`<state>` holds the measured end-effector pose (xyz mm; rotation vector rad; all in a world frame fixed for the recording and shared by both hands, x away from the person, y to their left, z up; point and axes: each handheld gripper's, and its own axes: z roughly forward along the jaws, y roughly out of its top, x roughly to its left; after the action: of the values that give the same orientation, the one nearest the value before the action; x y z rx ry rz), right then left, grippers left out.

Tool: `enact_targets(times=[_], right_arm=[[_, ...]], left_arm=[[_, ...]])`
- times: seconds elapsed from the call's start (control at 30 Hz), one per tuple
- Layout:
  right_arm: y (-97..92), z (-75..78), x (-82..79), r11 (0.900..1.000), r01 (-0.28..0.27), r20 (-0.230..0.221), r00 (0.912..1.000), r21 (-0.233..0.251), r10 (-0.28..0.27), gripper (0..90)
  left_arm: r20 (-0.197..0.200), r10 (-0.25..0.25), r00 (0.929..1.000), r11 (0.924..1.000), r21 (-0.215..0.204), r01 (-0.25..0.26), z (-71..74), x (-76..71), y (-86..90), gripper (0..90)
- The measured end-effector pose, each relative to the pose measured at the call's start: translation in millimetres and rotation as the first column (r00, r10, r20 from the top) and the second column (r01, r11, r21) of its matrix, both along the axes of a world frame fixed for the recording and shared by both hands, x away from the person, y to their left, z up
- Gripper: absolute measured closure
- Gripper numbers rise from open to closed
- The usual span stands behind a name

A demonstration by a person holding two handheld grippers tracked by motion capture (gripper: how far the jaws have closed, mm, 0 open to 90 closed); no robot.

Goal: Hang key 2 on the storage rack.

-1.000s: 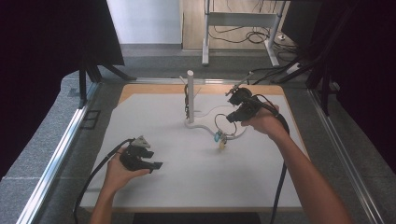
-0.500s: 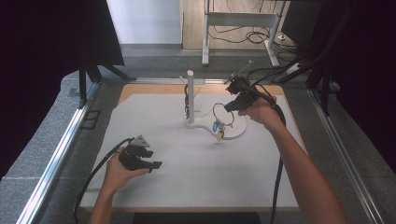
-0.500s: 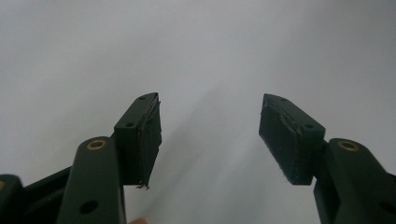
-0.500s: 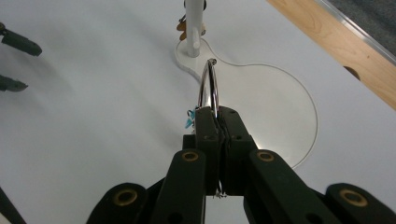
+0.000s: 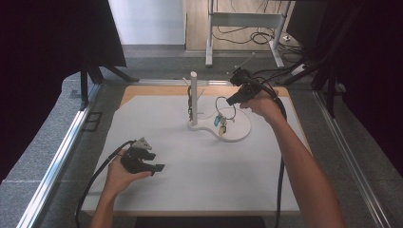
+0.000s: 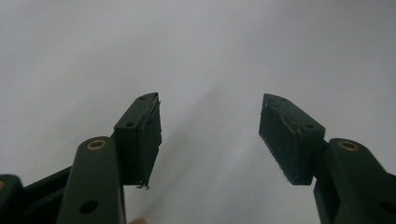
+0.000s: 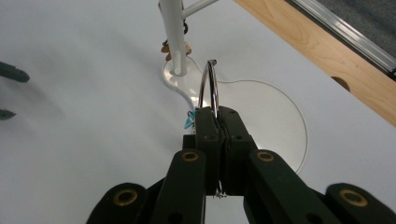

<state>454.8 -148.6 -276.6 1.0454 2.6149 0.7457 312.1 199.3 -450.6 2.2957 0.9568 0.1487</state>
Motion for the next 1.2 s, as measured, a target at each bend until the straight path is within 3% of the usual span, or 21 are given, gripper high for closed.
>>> enact_targets(times=[0.53,0.97,1.2], right_arm=[[0.1,2.0,21.9,0.9986,0.023,-0.005,0.9997,0.049,-0.022,88.1],[9.4,2.8,38.8,0.9985,0.031,0.000,0.9995,0.045,-0.031,88.1],[9.6,-0.6,50.1,0.9963,0.062,-0.008,0.9981,0.060,-0.062,88.1]], left_arm=[[-0.001,0.000,1.0000,1.0000,-0.001,0.000,0.6,0.9,2.1,39.5],[0.002,0.004,1.0000,1.0000,-0.003,-0.004,1.8,0.8,4.4,39.4],[0.004,0.014,0.9999,0.9998,-0.015,-0.014,2.2,1.3,8.9,39.4]])
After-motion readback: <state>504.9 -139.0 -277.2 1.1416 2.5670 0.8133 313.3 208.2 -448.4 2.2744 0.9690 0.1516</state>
